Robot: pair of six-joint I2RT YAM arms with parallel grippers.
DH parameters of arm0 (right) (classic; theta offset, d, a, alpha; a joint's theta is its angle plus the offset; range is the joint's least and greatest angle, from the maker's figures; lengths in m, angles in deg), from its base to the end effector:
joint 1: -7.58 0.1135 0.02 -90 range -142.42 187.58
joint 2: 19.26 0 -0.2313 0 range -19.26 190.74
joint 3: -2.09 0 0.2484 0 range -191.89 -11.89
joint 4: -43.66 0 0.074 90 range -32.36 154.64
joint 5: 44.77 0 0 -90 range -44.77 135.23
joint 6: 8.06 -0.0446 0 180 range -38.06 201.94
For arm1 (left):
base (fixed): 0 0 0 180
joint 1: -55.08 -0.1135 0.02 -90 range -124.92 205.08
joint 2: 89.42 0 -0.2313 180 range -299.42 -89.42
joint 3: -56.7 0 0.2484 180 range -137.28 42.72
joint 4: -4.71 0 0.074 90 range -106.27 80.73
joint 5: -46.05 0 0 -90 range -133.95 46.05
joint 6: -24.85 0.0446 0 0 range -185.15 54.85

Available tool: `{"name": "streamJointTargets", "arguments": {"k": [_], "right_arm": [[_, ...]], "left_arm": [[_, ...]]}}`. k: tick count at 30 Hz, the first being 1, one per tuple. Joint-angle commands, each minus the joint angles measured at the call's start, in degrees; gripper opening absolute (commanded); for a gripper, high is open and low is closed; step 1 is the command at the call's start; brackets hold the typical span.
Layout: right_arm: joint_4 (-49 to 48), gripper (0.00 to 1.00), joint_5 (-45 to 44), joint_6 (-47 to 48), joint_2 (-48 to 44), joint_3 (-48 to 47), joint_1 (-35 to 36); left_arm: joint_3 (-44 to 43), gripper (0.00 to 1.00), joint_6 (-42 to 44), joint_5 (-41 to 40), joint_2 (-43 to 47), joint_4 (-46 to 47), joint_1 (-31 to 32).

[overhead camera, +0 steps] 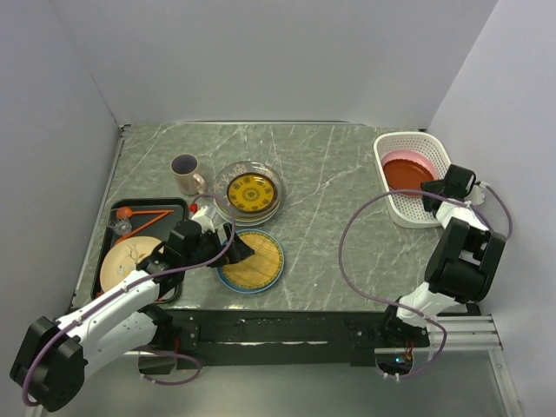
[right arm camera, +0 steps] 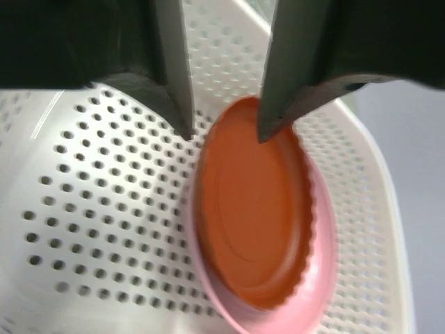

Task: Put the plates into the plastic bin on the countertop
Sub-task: Place the plate in the plastic bin, then pick up the plate at the center of the board.

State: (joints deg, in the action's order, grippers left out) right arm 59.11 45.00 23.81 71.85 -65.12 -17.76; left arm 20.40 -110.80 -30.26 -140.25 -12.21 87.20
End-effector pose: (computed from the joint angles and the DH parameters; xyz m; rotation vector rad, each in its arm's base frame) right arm 0.3102 -0.1471 0.1689 1.5161 1.6963 0.2995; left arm 0.1760 -0.1230 0.1693 -0.1164 2.2868 -1.0175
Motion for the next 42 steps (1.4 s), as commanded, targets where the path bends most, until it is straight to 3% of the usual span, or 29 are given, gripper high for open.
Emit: {"name": "streamJointTargets", "arguments": {"k": [1,7,18,30,42], "right_arm": [[-4.0,0.55,-1.2,1.3,-4.5,-0.1,0.5],[-5.1,0.68,0.1,1.8,-5.7,-0.1,1.0],[-7.2,0.69,3.6,3.0,-8.1,-0.2,3.3],[-6.1,0.70,-1.3,12.2,-13.1,-3.0,21.2],[-8.9,0.72,5.9,15.7,-18.8,3.3,27.4]], "left_arm": [[-1.6,0.99,1.1,0.2,1.3,0.6,0.0],[-1.7,0.99,1.2,-0.1,2.0,0.0,0.0],[-1.5,0.99,0.7,-0.8,3.2,-0.8,0.0],[-1.4,0.99,-0.5,-1.9,7.6,-3.5,0.0],[-1.4,0.99,-1.5,-3.3,10.9,-6.3,0.0]]}}
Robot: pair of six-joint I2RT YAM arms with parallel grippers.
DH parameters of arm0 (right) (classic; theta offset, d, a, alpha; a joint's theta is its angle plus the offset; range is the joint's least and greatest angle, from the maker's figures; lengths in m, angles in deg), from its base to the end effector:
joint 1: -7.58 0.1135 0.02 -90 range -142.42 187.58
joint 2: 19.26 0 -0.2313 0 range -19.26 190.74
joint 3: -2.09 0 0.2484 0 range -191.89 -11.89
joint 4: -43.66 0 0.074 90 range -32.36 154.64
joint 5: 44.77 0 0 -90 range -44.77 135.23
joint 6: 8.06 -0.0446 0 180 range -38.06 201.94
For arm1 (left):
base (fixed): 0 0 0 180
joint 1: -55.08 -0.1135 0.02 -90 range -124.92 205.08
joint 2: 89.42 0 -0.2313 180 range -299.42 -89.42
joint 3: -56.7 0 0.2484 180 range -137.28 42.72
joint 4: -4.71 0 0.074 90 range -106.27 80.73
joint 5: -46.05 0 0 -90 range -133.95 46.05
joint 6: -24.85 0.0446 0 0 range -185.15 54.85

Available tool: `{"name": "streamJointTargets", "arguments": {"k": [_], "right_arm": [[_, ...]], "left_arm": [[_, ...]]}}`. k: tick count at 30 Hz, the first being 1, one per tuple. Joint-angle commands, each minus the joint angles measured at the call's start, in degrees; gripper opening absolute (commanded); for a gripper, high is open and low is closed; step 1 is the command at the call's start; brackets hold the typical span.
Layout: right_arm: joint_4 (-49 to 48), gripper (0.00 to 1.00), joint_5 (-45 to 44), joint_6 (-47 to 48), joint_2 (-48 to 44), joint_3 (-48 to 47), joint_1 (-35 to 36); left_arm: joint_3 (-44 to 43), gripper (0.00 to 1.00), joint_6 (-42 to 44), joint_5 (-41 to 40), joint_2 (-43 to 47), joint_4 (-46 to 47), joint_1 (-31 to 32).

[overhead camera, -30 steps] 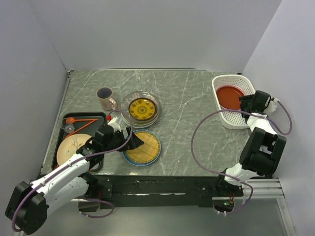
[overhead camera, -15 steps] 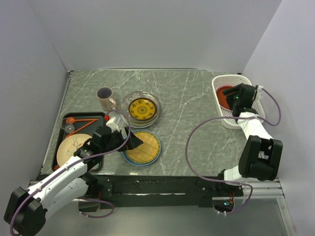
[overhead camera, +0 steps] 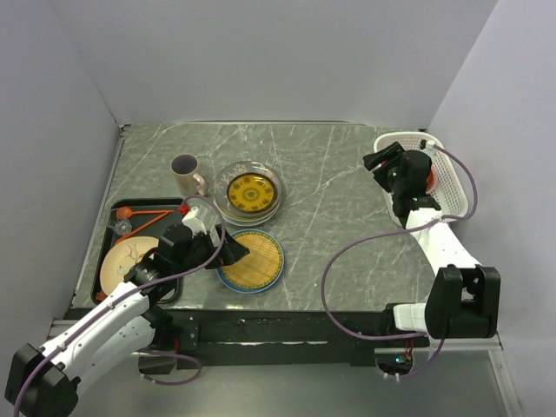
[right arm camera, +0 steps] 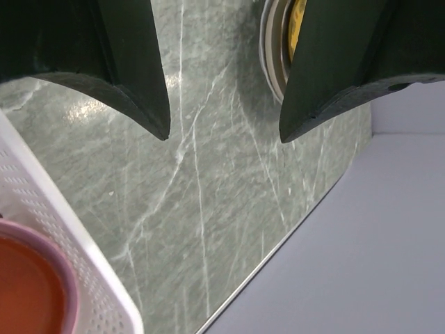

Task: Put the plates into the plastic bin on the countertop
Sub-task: Pick up the plate at the center of the board.

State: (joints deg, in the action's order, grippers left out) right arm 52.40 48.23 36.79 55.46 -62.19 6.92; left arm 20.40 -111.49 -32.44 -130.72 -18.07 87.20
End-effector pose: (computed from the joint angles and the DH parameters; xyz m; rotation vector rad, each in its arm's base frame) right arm 0.3153 -0.0013 0.2527 0.7243 1.8073 0.5711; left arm 0.1628 -0.1127 0.1897 -0.1404 2.2127 -1.0174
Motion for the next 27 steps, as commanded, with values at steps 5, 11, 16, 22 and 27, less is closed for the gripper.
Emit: {"name": "streamJointTargets", "arguments": {"k": [5,11,16,22,27], "right_arm": [[-1.1,0.73,4.8,4.0,-4.1,1.7,5.6],[0.3,0.73,6.3,5.4,-7.5,4.7,9.1],[0.3,0.74,7.3,5.5,-9.2,8.0,10.4],[-1.7,0.74,9.0,4.5,-11.2,12.9,11.9],[-2.4,0.75,10.0,4.0,-11.5,15.5,12.9]], "left_arm": [[-2.5,0.99,-2.4,-4.2,1.7,-4.3,0.0],[-3.8,0.99,-3.2,-6.9,1.4,-7.3,0.0],[-3.8,0.99,-4.3,-7.5,-0.8,-7.6,0.0],[-2.5,0.99,-5.3,-7.6,-2.0,-6.5,0.0],[-1.9,0.99,-5.8,-7.6,-3.4,-5.4,0.0]]}}
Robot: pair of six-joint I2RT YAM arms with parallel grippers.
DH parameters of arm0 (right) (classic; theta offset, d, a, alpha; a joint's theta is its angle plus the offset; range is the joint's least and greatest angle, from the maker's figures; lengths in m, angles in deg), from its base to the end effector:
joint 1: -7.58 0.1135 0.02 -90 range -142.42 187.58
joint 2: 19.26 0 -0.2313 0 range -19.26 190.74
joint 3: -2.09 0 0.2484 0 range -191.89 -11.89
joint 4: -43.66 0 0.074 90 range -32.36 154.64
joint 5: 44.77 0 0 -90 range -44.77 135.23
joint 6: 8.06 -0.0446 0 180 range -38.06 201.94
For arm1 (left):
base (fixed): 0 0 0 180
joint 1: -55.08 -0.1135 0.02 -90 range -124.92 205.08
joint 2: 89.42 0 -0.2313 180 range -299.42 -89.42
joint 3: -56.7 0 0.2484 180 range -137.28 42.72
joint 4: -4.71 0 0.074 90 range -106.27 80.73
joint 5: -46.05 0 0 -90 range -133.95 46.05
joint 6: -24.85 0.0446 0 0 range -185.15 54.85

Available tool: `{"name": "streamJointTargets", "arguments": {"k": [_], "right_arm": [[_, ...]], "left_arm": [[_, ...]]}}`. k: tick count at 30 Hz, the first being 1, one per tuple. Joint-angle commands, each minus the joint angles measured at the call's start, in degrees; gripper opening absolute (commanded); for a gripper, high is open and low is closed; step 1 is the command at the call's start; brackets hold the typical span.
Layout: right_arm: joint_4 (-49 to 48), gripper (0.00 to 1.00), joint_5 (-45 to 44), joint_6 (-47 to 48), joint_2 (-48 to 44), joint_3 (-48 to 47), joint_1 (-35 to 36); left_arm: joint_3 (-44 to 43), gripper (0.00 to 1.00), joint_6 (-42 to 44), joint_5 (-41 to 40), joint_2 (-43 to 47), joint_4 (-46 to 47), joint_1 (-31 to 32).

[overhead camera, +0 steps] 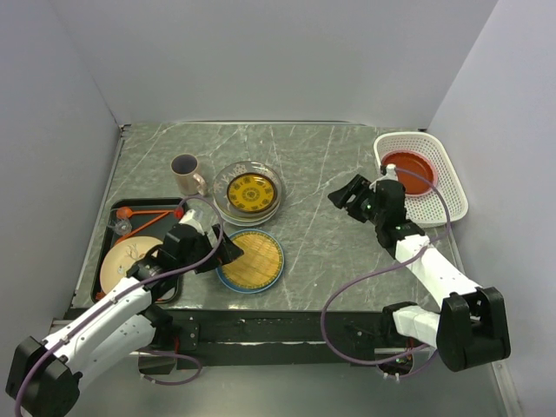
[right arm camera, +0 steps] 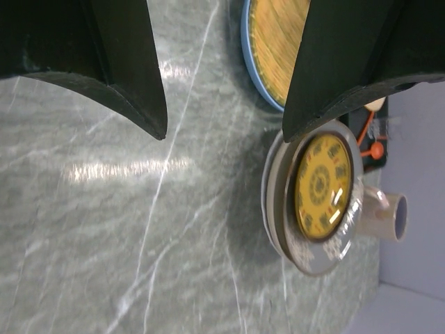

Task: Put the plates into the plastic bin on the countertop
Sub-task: Pick up the plate at the center of the board.

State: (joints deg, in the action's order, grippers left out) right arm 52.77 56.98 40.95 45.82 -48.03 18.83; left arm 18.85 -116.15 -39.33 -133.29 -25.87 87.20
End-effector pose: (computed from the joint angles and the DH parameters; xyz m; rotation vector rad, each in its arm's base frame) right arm 0.2630 0.0616 0.2112 0.3968 2.0315 0.7805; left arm 0.1636 -0.1069 0.1771 -0.3392 2.3313 -0.8570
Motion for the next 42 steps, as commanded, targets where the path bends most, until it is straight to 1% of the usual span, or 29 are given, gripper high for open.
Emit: {"name": "streamJointTargets", "arguments": {"k": [1,9,22,33,42], "right_arm": [[-3.0,0.75,1.4,-0.3,-2.3,2.2,1.2],[-3.8,0.75,2.3,-0.8,-3.3,4.8,2.1],[-4.1,0.76,3.5,-0.7,-2.6,4.9,2.3],[-3.2,0.76,3.1,-0.3,-1.8,4.0,2.2],[-4.1,0.76,3.5,-1.1,-1.4,5.0,2.2]], "left_arm": [[-0.5,0.99,-1.1,-1.0,-1.2,2.3,0.0],[-0.5,0.99,-1.7,-2.8,-1.6,1.3,0.0],[0.7,0.99,-2.5,-2.4,-5.1,3.2,0.0],[3.0,0.99,-2.4,-0.8,-8.2,8.0,0.0],[5.3,0.97,-2.8,0.6,-9.6,11.8,0.0]]}}
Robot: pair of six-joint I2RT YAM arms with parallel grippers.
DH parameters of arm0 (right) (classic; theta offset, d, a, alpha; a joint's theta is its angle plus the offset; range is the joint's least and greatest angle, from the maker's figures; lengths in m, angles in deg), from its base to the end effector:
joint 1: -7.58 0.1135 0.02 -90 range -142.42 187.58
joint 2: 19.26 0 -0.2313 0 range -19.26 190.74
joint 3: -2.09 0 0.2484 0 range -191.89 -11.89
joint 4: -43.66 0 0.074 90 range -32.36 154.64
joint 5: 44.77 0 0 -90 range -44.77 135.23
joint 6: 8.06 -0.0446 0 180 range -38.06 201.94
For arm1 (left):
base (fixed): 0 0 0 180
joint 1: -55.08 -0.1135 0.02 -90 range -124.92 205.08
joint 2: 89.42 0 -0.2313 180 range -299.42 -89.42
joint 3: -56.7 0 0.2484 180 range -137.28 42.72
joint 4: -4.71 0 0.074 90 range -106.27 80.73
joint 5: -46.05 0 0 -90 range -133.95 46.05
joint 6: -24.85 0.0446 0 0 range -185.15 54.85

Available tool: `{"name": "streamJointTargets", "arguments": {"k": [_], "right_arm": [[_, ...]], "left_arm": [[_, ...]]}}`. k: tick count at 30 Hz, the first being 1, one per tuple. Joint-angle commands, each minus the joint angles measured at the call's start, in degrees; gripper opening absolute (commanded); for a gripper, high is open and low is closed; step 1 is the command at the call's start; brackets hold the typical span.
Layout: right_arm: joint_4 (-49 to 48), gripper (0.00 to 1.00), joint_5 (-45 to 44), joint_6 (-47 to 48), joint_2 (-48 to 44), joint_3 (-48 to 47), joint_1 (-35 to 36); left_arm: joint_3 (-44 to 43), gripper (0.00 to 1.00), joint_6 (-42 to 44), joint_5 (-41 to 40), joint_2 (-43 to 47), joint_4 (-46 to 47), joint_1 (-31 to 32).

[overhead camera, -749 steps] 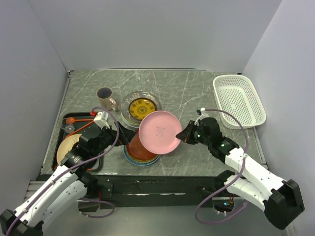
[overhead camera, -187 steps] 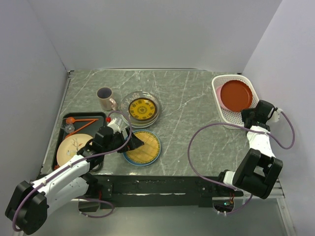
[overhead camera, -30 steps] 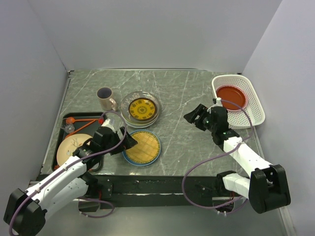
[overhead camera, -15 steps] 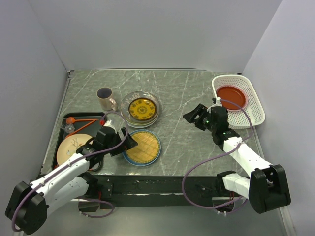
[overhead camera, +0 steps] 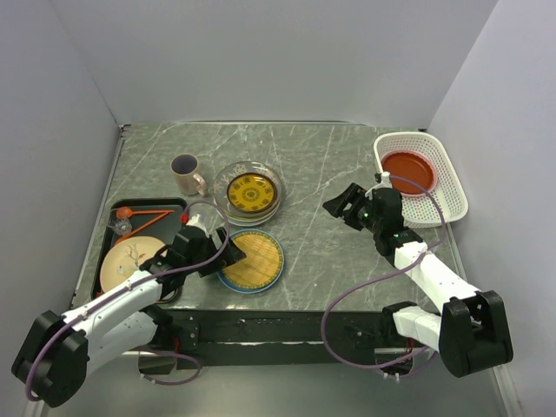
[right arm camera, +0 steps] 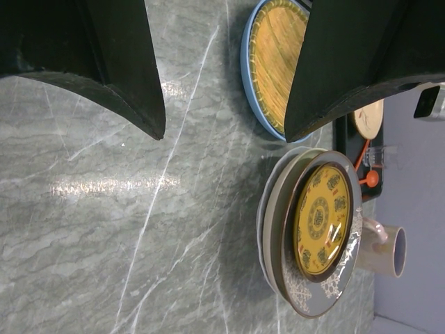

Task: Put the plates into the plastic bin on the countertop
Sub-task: Pick up the plate at the center of the board.

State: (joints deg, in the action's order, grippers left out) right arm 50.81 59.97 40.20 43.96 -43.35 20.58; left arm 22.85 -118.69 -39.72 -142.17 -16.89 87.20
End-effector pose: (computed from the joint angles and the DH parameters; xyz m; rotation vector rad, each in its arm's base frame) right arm 0.2494 0.0692 0.1948 0.3520 2.0693 0.8538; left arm 0.1720 -0.1118 0.1402 -0.4107 2.3937 -0.8268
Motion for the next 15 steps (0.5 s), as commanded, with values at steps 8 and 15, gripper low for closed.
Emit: {"name": "streamJointTargets", "arguments": {"k": [8,15], "right_arm": [[-2.9,0.76,2.0,-1.0,0.3,1.3,0.5],[-3.5,0.77,4.9,-0.6,-0.2,1.4,0.5]], "left_arm": [[3.3,0.92,-0.2,1.5,-1.3,5.8,0.0],[3.9,0.82,-0.1,2.6,-3.1,8.7,0.0]]}}
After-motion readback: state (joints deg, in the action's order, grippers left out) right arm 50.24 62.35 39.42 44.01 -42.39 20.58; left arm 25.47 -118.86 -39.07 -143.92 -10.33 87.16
